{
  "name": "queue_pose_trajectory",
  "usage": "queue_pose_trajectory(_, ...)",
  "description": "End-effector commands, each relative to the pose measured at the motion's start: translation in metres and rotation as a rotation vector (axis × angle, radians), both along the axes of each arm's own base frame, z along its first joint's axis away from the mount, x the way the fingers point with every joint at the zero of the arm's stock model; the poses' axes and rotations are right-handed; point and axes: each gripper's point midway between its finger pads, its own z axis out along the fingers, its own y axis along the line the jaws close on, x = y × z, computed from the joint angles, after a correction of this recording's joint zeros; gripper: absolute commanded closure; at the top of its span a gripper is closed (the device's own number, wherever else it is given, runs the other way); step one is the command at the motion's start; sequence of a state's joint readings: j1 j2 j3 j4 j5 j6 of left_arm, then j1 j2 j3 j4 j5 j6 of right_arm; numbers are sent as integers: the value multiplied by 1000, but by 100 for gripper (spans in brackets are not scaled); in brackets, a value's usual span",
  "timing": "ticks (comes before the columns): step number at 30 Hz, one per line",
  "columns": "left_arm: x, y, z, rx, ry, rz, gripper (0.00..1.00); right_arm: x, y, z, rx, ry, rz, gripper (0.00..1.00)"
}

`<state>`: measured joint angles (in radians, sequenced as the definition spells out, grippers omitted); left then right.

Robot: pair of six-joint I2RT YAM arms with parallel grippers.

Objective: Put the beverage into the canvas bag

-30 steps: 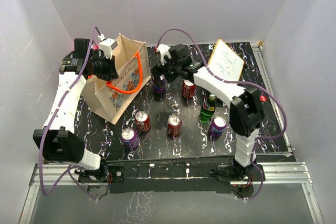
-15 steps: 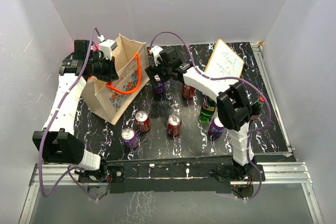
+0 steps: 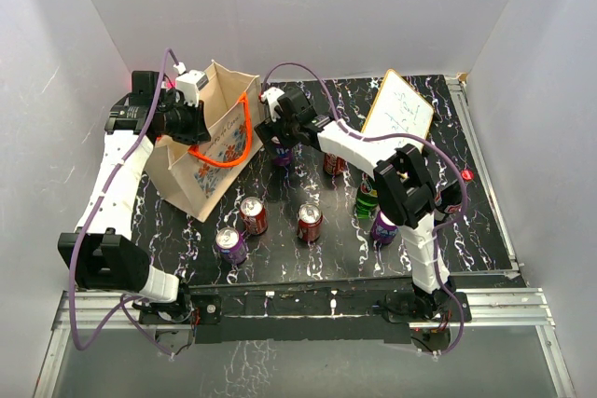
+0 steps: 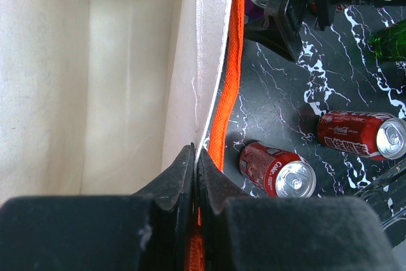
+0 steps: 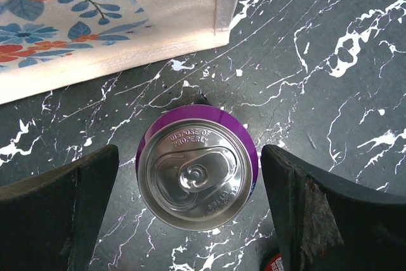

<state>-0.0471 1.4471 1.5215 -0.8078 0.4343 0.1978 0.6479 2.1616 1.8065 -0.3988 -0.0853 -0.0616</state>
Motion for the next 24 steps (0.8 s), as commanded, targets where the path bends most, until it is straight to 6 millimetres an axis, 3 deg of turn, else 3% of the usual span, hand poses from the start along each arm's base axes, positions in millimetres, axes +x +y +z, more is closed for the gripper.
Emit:
queue_pose_trajectory(1,-7,-2,9,-19,-13,-9,98,19,17,35,72,-98,2,1)
queue_pose_trajectory(13,-9,-3,8,-23,-12,-21,98,19,16,25,59,-86,3,11)
queue_pose_trajectory(24,-9,-3,8,-24,-13,-24,98,19,10,14,33,-80,-8,9)
